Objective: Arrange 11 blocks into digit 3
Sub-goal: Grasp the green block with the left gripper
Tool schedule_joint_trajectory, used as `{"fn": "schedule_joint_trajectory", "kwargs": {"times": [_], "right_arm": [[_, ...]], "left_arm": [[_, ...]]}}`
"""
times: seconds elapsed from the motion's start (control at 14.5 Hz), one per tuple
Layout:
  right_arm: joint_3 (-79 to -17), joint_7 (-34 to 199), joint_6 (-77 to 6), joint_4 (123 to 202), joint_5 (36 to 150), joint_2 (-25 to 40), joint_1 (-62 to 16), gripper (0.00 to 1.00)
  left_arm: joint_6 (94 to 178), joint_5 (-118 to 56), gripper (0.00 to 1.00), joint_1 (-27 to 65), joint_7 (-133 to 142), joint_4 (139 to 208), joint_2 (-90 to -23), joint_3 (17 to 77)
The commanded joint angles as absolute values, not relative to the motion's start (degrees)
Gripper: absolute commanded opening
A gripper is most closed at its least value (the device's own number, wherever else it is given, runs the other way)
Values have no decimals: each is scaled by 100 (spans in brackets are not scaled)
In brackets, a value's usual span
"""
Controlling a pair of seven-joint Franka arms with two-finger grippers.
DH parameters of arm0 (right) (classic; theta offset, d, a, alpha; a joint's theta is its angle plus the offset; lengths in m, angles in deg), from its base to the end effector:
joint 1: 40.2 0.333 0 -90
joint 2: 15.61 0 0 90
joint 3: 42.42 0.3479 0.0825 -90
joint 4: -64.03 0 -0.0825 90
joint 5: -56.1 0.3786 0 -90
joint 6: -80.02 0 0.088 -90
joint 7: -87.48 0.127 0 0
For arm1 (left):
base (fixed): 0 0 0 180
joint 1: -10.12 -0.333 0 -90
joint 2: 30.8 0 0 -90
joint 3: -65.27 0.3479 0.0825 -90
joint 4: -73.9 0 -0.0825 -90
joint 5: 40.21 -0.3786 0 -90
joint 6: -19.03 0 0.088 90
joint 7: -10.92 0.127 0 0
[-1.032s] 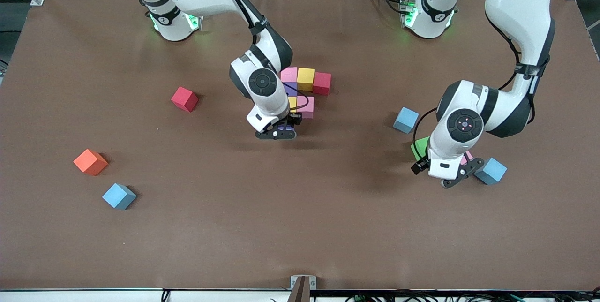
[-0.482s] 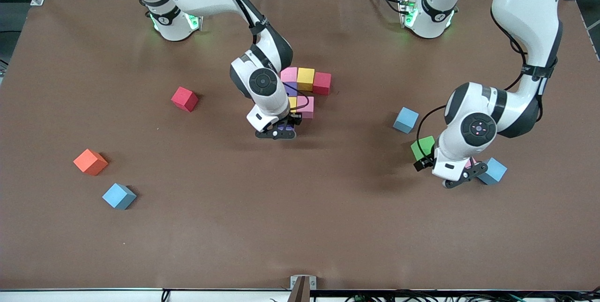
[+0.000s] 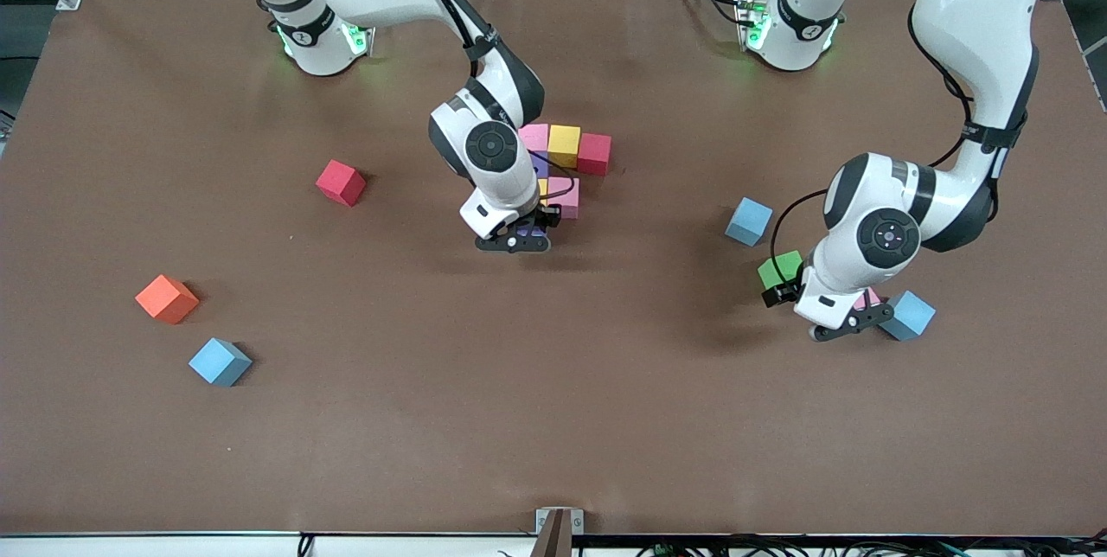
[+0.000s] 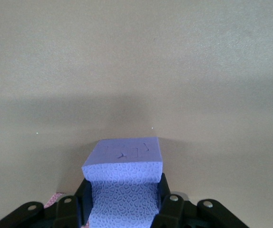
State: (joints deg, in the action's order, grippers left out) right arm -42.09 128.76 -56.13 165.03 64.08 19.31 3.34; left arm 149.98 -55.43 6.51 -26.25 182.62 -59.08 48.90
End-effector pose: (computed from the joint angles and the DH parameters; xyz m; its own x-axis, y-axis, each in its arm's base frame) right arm 0.4868 0.4721 0.2300 0.9963 -0.0535 -0.0667 -0.0585 -0.9955 -0.0743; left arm 0.6211 -0.1199 0.2551 0.9628 0.2684 -0.0328 0.2646 -0.9602 -0.0899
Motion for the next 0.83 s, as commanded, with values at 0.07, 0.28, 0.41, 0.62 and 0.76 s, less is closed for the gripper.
{"fn": "schedule_joint_trajectory", "kwargs": {"times": [0.07,0.28,0.41,0.62,0.76], "right_arm": [[-4260,13028,-5550,16449,6322,1981,419,7],[-4260,12993,-5533,16457,6322,1981,419,7],[-4260,12984,-5533,16457,6322,1973,419,7],[-4260,13002,-5542,16449,6322,1981,471,8],[-4260,12993,-5550,16449,6322,1973,480,9]], "left_arm": [[15148,-5436,100,485,-2169,18446,-5840,4831],[15157,-5436,100,485,-2169,18552,-5840,4831],[15166,-5427,99,485,-2178,18604,-5831,4831],[15175,-5427,97,494,-2178,18727,-5823,4831],[15219,-5427,97,485,-2187,18841,-5805,4831]]}}
